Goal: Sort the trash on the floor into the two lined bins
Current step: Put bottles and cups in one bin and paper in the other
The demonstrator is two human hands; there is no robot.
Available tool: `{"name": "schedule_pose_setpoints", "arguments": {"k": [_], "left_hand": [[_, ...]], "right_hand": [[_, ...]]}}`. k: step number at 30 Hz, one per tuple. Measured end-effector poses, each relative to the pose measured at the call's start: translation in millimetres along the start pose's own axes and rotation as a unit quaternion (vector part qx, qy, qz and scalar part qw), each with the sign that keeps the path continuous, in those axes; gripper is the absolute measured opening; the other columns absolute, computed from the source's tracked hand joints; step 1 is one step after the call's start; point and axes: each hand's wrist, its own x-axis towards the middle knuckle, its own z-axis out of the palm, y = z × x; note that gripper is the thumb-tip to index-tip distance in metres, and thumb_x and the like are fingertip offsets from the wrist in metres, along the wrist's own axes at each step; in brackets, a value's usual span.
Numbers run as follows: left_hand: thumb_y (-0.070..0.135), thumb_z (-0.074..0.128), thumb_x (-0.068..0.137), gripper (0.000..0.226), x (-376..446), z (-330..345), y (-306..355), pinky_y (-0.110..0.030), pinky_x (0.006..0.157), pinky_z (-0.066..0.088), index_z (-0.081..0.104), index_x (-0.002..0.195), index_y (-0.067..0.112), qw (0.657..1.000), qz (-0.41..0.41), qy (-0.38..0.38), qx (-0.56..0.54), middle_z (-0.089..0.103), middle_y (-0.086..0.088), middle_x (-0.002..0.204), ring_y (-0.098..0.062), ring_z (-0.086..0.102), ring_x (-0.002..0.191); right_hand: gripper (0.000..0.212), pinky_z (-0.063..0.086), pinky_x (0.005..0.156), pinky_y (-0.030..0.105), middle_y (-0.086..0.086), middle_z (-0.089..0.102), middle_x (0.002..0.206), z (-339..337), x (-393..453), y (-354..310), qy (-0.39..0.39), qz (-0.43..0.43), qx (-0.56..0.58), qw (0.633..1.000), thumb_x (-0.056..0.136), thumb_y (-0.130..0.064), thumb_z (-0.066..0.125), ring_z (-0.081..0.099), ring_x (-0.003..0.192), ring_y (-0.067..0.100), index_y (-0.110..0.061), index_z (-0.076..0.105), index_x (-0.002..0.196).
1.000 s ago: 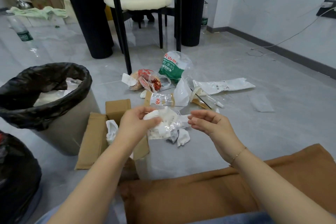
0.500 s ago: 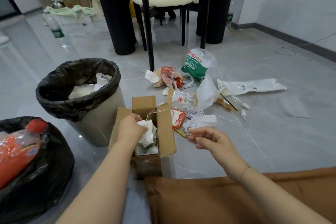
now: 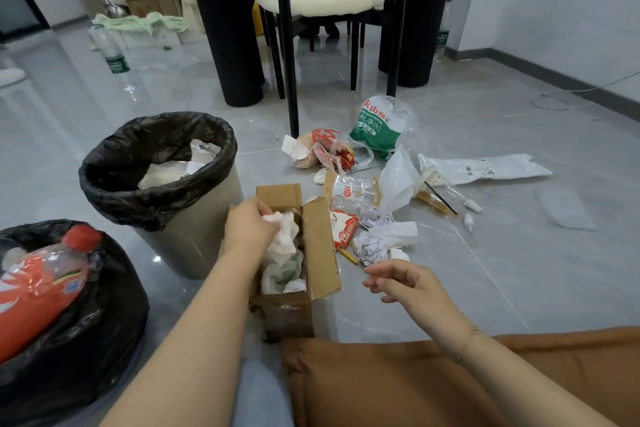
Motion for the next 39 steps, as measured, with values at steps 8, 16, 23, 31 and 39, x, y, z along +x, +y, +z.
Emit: {"name": "schedule_pose_setpoints", "arguments": {"k": [8, 16, 23, 31, 39], "left_hand": [[0.013, 0.068, 0.08, 0.018, 18.0, -77.4, 25.4, -0.019, 0.065, 0.048, 0.057, 0.093, 0.018, 0.958, 0.06, 0.187, -0.209, 0.063, 0.002, 0.088, -0.008, 0.059, 0.077], [0.028, 0.065, 0.088, 0.029, 112.6, -141.9, -34.6, -0.031, 0.089, 0.049, 0.067, 0.112, 0.011, 0.992, -0.115, 0.043, 0.007, 0.066, -0.009, 0.111, -0.025, 0.06, 0.101], [0.041, 0.049, 0.092, 0.023, 104.0, -147.6, -31.7, -0.049, 0.105, 0.035, 0.069, 0.101, 0.034, 0.974, -0.083, 0.052, 0.205, 0.065, -0.002, 0.117, -0.028, 0.046, 0.124], [0.012, 0.052, 0.091, 0.027, 0.7, -84.6, 29.9, -0.026, 0.098, 0.038, 0.066, 0.114, 0.017, 0.979, 0.191, 0.041, 0.062, 0.059, 0.0, 0.122, -0.016, 0.053, 0.115], [0.01, 0.054, 0.089, 0.027, -54.4, 44.9, 85.8, -0.023, 0.084, 0.043, 0.067, 0.112, 0.013, 0.97, 0.169, -0.175, -0.025, 0.067, 0.001, 0.111, -0.013, 0.059, 0.099]], "right_hand": [[0.032, 0.047, 0.084, 0.011, -0.019, 0.067, 0.101, 57.9, 26.2, -64.1, -0.032, -0.141, -0.025, 0.989, 0.09, -0.006, 0.057, 0.059, 0.099, -0.005, -0.033, 0.07, 0.099], [0.031, 0.049, 0.077, 0.013, -0.018, 0.071, 0.096, 108.0, 48.0, -66.6, -0.026, -0.129, 0.046, 0.99, 0.089, 0.0, 0.058, 0.064, 0.092, 0.002, -0.027, 0.072, 0.096], [0.028, 0.052, 0.078, 0.016, -0.015, 0.07, 0.093, 116.6, 47.5, -60.3, -0.035, -0.117, 0.027, 0.992, 0.089, -0.002, 0.058, 0.064, 0.088, 0.005, -0.026, 0.073, 0.095], [0.03, 0.045, 0.077, 0.014, -0.014, 0.072, 0.093, 46.5, 17.6, -53.2, 0.003, -0.098, 0.014, 0.995, 0.088, 0.001, 0.059, 0.063, 0.09, -0.004, -0.024, 0.074, 0.091], [0.024, 0.049, 0.082, 0.028, -0.005, 0.073, 0.094, -58.5, -9.6, -13.5, 0.049, 0.027, -0.063, 0.996, 0.087, 0.002, 0.058, 0.065, 0.094, 0.011, -0.017, 0.073, 0.089]]}}
